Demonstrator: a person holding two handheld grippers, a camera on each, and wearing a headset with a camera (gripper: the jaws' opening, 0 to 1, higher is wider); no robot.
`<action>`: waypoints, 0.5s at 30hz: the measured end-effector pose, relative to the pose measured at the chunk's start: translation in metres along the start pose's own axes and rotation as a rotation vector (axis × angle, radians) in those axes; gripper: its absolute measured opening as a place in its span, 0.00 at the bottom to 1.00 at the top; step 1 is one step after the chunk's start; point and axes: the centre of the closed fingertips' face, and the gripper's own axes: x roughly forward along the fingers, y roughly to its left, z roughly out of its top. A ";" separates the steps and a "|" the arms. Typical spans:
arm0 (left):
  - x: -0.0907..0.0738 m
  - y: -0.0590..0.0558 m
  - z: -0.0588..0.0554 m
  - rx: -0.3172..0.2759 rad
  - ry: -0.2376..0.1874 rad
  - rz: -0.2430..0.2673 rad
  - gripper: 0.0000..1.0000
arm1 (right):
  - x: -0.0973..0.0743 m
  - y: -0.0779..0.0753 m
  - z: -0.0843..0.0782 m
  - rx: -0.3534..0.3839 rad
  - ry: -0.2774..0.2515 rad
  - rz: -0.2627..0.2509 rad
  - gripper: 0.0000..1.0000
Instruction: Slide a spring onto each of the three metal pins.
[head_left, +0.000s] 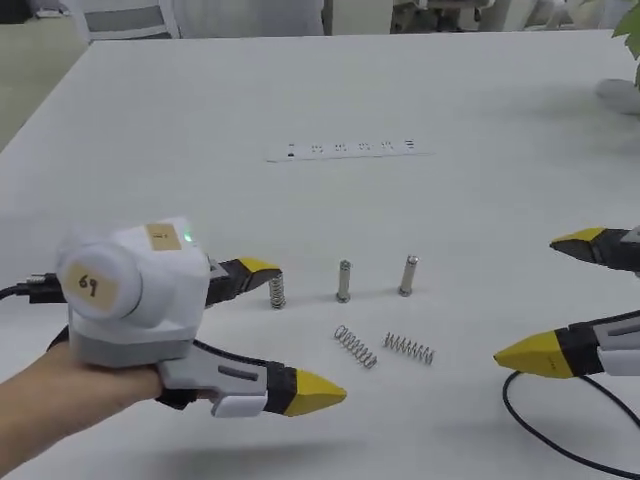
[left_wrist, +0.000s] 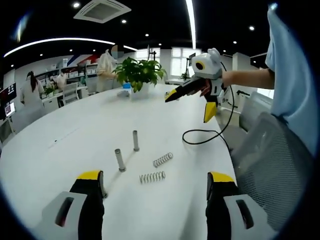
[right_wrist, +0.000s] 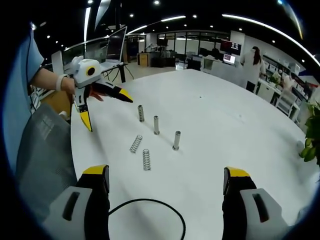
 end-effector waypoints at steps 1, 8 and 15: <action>0.002 0.000 0.000 0.002 0.001 -0.004 0.82 | -0.001 0.000 -0.001 0.005 -0.001 -0.001 0.93; 0.014 0.001 -0.003 0.012 0.012 -0.034 0.81 | -0.003 0.001 -0.006 0.020 -0.007 -0.006 0.93; 0.023 0.000 -0.019 0.071 0.076 -0.080 0.75 | 0.000 0.004 -0.012 0.036 -0.004 -0.001 0.93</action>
